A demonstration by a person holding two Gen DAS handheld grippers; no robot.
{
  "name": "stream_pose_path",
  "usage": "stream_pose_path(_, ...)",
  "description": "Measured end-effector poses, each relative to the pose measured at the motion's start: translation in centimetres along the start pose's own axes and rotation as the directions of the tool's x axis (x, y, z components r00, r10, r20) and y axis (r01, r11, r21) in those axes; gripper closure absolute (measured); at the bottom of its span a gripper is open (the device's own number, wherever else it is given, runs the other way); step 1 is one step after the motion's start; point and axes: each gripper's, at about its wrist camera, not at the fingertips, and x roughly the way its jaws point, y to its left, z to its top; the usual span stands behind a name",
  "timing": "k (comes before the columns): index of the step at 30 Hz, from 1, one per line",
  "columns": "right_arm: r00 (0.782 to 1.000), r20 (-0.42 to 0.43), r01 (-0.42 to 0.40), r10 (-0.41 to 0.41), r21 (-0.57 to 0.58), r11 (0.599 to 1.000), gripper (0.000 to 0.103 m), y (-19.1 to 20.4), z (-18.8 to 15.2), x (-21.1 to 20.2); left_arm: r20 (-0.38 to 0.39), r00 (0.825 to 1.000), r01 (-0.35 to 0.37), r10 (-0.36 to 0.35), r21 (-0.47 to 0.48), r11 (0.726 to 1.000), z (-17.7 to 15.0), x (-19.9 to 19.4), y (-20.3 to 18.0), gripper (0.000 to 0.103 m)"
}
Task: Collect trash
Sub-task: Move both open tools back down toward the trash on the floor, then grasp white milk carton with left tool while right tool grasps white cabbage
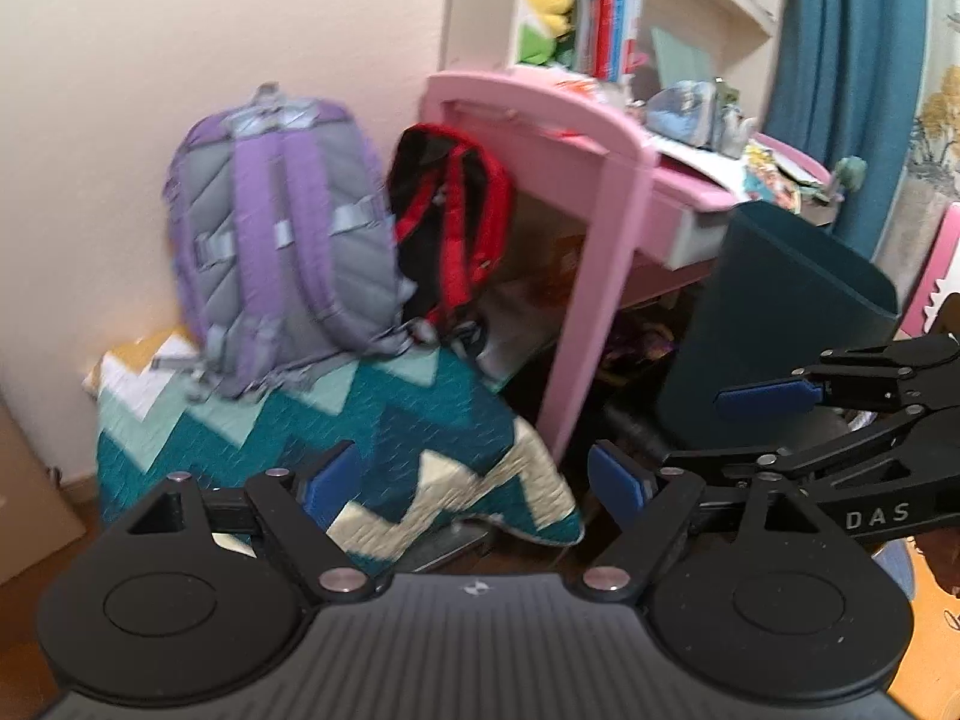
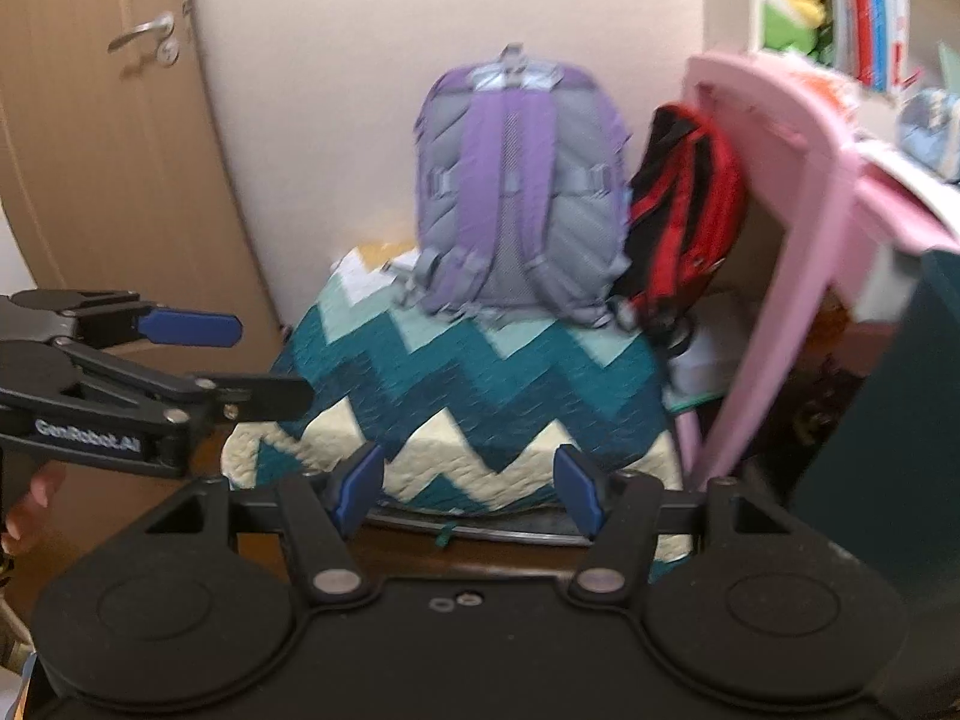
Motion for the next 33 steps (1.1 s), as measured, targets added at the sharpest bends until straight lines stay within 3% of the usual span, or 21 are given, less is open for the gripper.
stream_pose_path(11,0.991,-0.129,-0.039,0.044,0.034,0.999,0.041,4.0,-4.6,10.8,-0.086,0.996,-0.036,0.030,-0.069,0.997,-7.0,3.3,8.0,0.017)
stream_pose_path(12,0.988,-0.151,-0.036,0.043,0.043,0.998,0.041,4.1,-5.1,12.1,-0.095,0.995,-0.038,0.030,-0.076,0.996,-7.6,3.8,8.7,0.015)
stream_pose_path(14,0.981,-0.188,-0.031,0.042,0.061,0.998,0.041,4.2,-6.3,14.5,-0.112,0.993,-0.039,0.029,-0.087,0.995,-9.0,5.1,10.0,0.001)
stream_pose_path(18,0.961,-0.275,-0.008,0.036,0.102,0.995,0.041,4.1,-8.9,19.5,-0.156,0.987,-0.052,0.036,-0.098,0.994,-11.7,8.0,12.5,0.000)
stream_pose_path(24,0.912,-0.411,0.024,0.003,0.060,0.998,0.041,4.3,-13.7,26.9,-0.251,0.967,-0.048,0.037,-0.039,0.998,-16.4,13.2,15.1,0.000)
stream_pose_path(28,0.856,-0.517,0.020,-0.019,-0.005,1.000,0.041,4.5,-17.8,30.9,-0.315,0.949,-0.008,0.024,0.053,0.999,-19.8,16.8,15.8,0.000)
stream_pose_path(33,0.775,-0.632,0.026,-0.018,0.003,1.000,0.041,4.2,-22.9,34.9,-0.405,0.914,0.069,-0.011,0.130,0.989,-23.8,20.9,16.0,0.000)
